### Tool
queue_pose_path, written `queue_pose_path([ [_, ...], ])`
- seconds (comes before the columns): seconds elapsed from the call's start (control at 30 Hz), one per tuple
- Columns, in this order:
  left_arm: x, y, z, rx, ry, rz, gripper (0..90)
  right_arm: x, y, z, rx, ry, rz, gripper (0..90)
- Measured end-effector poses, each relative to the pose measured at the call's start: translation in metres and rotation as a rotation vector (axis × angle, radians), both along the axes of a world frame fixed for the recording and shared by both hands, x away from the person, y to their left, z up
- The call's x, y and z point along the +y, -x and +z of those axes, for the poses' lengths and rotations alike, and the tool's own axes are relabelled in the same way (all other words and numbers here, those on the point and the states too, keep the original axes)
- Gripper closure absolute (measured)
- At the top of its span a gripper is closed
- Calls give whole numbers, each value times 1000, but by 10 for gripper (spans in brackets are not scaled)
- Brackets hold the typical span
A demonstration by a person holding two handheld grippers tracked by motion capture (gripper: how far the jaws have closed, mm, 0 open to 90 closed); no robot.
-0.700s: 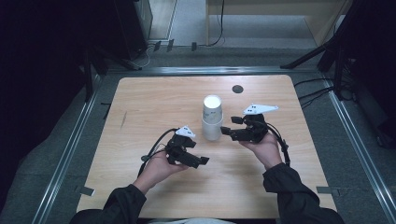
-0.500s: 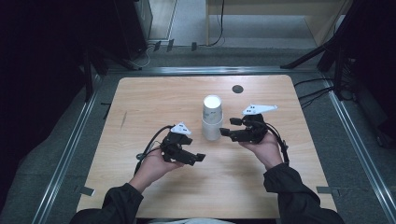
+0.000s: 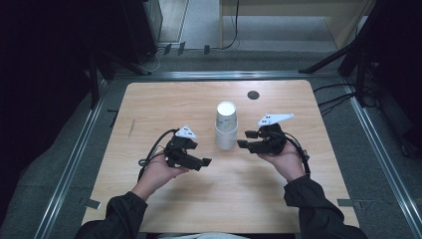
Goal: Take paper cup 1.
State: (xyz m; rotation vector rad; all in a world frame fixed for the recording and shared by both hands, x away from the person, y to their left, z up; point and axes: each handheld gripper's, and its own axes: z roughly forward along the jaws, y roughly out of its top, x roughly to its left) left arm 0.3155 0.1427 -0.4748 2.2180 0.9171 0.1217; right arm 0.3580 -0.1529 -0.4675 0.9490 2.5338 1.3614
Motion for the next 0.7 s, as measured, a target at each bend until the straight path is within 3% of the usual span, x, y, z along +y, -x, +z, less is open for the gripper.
queue_pose_path([
  [0.23, 3, 0, 2, -13, -23, -2, 165, 3, 4, 5, -5, 3, 29, 476],
  [0.4, 8, -2, 3, -18, -25, 17, 164, 1, 3, 6, -38, 51, 47, 470],
  [0.5, 11, -2, 4, -16, -13, 21, 165, -1, 0, 13, -10, 45, 50, 454],
  [0.7, 15, 1, 6, -33, -11, 16, 164, -1, 0, 26, -46, 44, 95, 394],
])
